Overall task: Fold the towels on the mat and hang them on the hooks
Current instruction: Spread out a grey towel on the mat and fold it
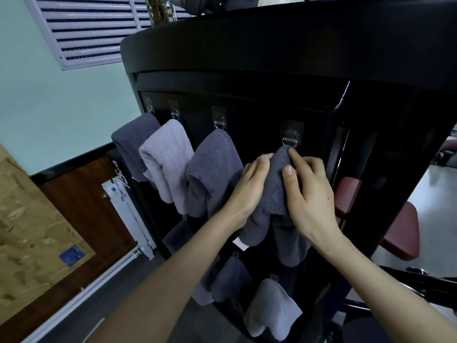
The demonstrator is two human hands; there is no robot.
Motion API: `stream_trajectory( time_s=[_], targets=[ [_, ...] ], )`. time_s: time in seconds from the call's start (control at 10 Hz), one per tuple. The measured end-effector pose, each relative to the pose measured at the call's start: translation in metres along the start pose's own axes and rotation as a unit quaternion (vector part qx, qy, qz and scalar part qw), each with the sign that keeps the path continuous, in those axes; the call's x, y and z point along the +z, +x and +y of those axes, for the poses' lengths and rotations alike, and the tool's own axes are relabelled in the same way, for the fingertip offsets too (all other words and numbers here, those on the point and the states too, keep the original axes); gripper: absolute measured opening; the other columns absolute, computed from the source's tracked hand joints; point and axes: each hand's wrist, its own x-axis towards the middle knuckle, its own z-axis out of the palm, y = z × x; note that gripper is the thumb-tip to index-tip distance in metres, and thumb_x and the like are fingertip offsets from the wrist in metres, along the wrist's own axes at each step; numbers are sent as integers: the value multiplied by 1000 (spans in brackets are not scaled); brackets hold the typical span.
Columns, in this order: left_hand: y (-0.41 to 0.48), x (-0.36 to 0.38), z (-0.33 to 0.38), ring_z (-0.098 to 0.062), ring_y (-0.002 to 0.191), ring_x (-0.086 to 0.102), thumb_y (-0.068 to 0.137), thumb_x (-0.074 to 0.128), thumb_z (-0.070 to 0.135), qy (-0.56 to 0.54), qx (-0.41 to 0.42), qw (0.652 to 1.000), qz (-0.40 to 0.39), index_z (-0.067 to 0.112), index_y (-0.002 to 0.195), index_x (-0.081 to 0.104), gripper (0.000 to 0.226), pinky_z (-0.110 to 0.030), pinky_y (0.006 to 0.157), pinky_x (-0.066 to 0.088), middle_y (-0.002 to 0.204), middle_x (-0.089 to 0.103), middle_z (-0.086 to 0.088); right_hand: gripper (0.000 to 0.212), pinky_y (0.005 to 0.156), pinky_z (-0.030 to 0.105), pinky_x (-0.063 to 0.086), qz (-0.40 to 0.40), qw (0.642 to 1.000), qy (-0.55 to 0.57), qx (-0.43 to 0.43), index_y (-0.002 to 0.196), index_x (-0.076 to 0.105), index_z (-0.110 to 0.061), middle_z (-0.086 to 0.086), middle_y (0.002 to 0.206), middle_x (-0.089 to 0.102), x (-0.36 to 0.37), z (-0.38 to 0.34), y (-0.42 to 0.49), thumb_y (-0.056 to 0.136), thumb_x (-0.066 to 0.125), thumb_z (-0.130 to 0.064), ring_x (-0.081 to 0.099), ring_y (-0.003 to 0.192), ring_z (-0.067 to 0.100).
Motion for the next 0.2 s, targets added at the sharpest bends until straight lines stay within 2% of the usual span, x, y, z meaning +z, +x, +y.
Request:
stream_trajectory(
  time_s=[0.1, 0.2],
  targets=[
    [-10, -6, 15, -7, 116, 55, 98, 31, 46, 21, 12, 1000, -15, 29, 124, 56, 40, -31, 103, 42, 123, 61, 2, 52, 83, 31, 44, 12, 999, -42, -26, 135, 48, -18, 0, 121, 48, -9, -9, 6, 92, 35, -45, 53, 107, 17],
    [-17, -17, 27, -6, 114, 53, 98, 36, 38, 41, 32, 998, 29, 27, 127, 51, 35, -22, 97, 42, 117, 58, 8, 42, 71, 33, 45, 76, 985, -128, -92, 121, 59, -18, 1, 114, 53, -17, -25, 9, 91, 42, -43, 54, 101, 22]
  ],
)
